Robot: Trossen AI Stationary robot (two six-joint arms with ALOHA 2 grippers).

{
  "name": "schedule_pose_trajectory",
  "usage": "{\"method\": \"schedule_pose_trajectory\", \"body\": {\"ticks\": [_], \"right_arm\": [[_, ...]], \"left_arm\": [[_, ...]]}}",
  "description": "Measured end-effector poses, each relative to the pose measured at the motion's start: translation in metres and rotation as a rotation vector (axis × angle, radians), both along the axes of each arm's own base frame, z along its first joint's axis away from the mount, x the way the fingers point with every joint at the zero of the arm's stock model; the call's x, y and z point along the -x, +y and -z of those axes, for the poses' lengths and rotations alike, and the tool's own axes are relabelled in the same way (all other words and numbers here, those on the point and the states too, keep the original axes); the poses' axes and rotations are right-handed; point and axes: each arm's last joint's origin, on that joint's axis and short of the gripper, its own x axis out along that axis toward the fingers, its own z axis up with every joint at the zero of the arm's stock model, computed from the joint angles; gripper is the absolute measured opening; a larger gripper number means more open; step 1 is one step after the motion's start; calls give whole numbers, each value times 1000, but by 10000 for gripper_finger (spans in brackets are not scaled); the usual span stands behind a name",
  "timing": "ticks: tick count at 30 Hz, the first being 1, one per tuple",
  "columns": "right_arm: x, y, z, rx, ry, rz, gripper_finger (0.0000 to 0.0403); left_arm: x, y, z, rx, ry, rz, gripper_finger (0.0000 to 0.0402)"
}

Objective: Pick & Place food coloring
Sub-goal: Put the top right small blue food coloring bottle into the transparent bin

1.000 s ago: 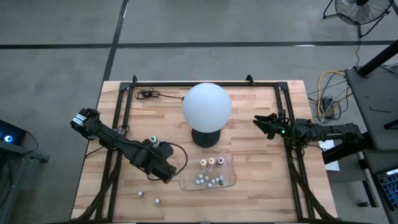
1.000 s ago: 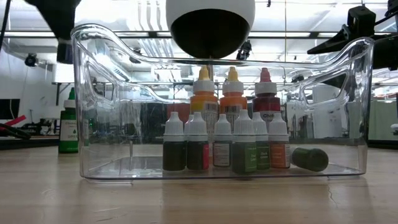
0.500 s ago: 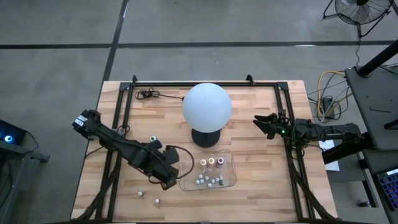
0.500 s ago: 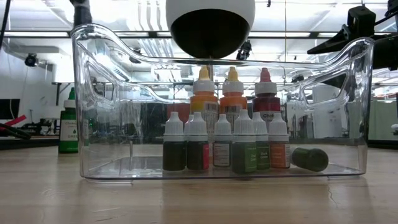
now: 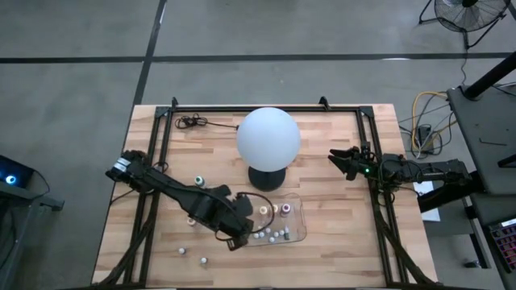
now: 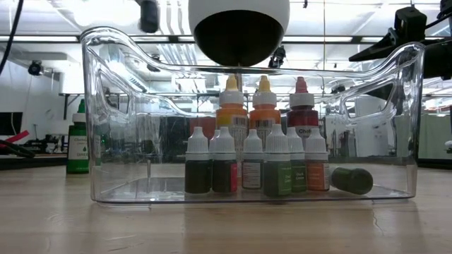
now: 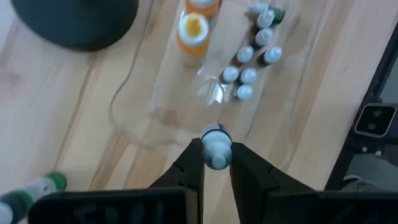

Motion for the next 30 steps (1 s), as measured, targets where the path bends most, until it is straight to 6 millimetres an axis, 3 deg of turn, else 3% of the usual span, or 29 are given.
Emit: {"method": "schedule_pose_trajectory", "body": {"ticks": [9,30], "right_arm": [[0,0,0,0,0,0,302],[0,0,0,0,0,0,302]], "left_arm": [[-29,-5,10,-16,6,11,31],[-67,-25,67,-23,52,-29,31]]}}
